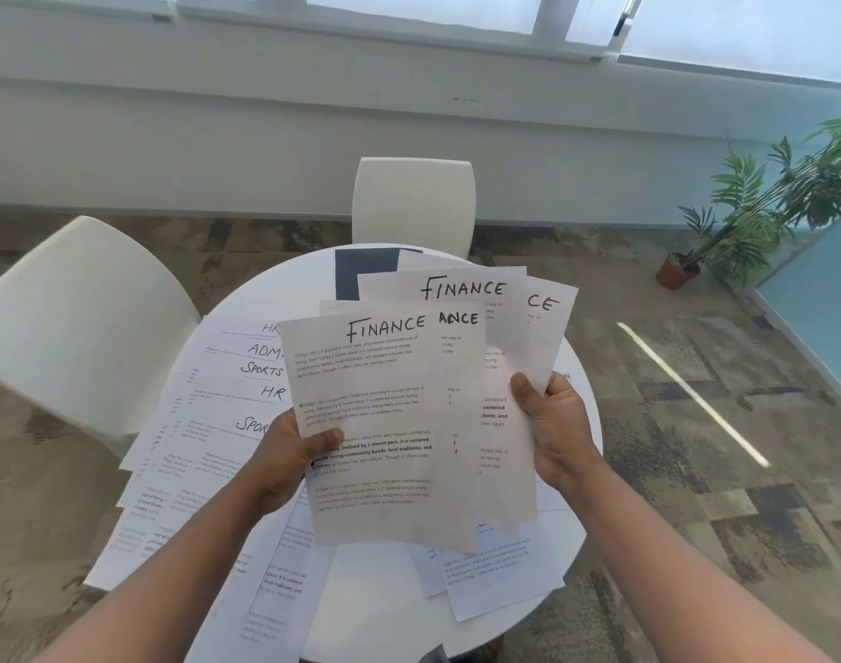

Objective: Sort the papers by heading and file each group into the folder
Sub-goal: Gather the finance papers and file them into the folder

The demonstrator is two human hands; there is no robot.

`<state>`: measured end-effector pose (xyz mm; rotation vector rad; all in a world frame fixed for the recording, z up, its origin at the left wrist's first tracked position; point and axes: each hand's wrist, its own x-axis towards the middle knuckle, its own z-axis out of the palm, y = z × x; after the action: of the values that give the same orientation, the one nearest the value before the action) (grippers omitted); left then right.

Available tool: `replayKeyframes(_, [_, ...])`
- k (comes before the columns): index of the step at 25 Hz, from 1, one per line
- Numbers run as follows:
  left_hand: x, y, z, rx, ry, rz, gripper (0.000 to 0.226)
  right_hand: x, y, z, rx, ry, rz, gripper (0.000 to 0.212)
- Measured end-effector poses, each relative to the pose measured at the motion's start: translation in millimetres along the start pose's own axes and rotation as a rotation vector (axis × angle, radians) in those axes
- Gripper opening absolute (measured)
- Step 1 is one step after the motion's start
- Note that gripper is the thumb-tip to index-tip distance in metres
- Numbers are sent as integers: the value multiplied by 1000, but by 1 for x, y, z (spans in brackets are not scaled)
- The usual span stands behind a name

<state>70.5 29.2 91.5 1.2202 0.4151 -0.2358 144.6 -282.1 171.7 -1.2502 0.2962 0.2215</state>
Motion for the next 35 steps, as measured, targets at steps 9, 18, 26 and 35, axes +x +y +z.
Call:
replayKeyframes(9, [6, 12, 3, -58, -71, -77, 43, -9, 8, 1, -120, -136, 116, 22])
replayKeyframes(18, [1, -2, 14, 73, 62, 36, 34, -6, 4, 3, 65, -2, 118, 54])
replayKeyframes(26, [1, 4, 8, 84, 8, 2, 36, -9, -3, 3, 45, -95, 113, 52])
replayKeyframes(35, [2, -1, 4, -43, -92, -79, 47, -17, -7, 5, 18, -179, 215, 46])
